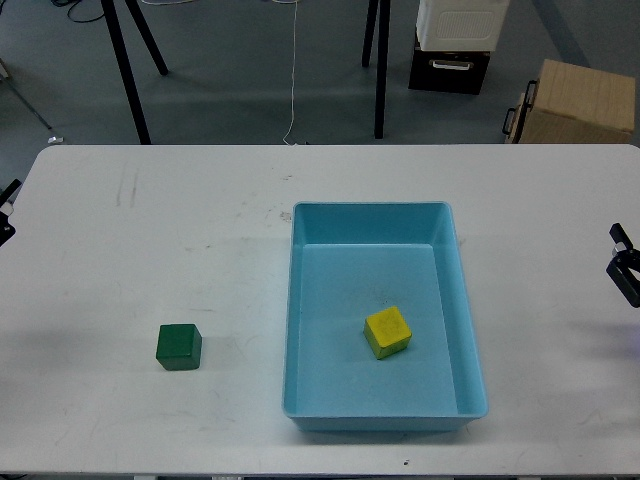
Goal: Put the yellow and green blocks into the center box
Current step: 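Swing the left gripper over and down onto the green cube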
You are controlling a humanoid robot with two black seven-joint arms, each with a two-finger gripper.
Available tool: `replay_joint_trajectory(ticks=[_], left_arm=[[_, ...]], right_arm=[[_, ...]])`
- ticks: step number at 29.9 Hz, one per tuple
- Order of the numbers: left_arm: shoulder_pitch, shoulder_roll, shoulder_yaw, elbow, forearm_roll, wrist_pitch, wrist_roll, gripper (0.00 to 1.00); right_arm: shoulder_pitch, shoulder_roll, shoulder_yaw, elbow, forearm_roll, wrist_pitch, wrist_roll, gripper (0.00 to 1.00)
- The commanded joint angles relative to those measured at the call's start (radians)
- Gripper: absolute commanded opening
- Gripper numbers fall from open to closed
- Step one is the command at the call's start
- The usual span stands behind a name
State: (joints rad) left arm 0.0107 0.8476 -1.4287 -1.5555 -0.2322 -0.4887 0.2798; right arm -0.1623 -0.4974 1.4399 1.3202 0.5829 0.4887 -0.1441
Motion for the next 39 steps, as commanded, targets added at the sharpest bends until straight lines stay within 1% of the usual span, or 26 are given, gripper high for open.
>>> replay_joint_trajectory(ticks=[1,7,11,14,18,20,22,27,29,31,34,36,39], left_arm=[[-0.184,0.093,0.204,0.0,0.036,0.0,0.002,1.0],[-0.503,0.185,0.552,-0.001,0.142,0.0,0.004,1.0],[-0.72,0.208,0.793,-0.005,0.212,0.0,0.024,1.0],[-0.892,0.211,0.976,-0.008,0.267,0.0,0.025,1.0],[-1.151,0.202,1.255,-0.005,0.3,0.0,0.027,1.0],[-1.273,0.185,1.379,0.002,0.3,0.0,0.032,1.0],[-1.38,0.141,1.508,0.009,0.301,0.0,0.044,1.0],[-1.55,0.003,1.761,0.041,0.376,0.0,0.093,1.0],[-1.61,-0.056,1.865,0.043,0.439,0.002,0.102,1.0],[-1.669,-0.114,1.968,0.043,0.481,0.031,0.104,1.0],[-1.735,-0.189,2.088,0.041,0.505,0.039,0.114,1.0],[-1.782,-0.22,2.159,0.038,0.533,0.036,0.145,0.99],[-1.834,-0.269,2.22,0.034,0.554,0.021,0.145,0.98]], right_arm=[[0.0,-0.001,-0.001,0.002,0.0,0.0,0.0,1.0],[-0.002,-0.001,0.002,0.021,0.0,0.0,0.0,1.0],[-0.003,-0.001,0.001,0.027,0.0,0.0,0.0,1.0],[-0.003,0.0,0.001,0.028,0.0,0.0,0.0,1.0],[-0.003,0.0,0.001,0.028,0.0,0.0,0.0,1.0],[-0.003,0.0,0.001,0.028,0.0,0.0,0.0,1.0],[-0.003,-0.001,0.001,0.028,0.0,0.0,0.0,1.0],[-0.003,0.0,0.001,0.028,0.0,0.0,0.0,1.0],[-0.003,0.0,0.001,0.028,0.0,0.0,0.0,1.0],[-0.005,0.0,0.001,0.028,0.0,0.0,0.001,1.0],[-0.005,0.0,0.001,0.028,0.0,0.0,0.001,1.0],[-0.005,0.0,0.001,0.028,0.0,0.0,0.0,1.0],[-0.005,0.0,0.002,0.027,-0.002,0.0,0.0,1.0]])
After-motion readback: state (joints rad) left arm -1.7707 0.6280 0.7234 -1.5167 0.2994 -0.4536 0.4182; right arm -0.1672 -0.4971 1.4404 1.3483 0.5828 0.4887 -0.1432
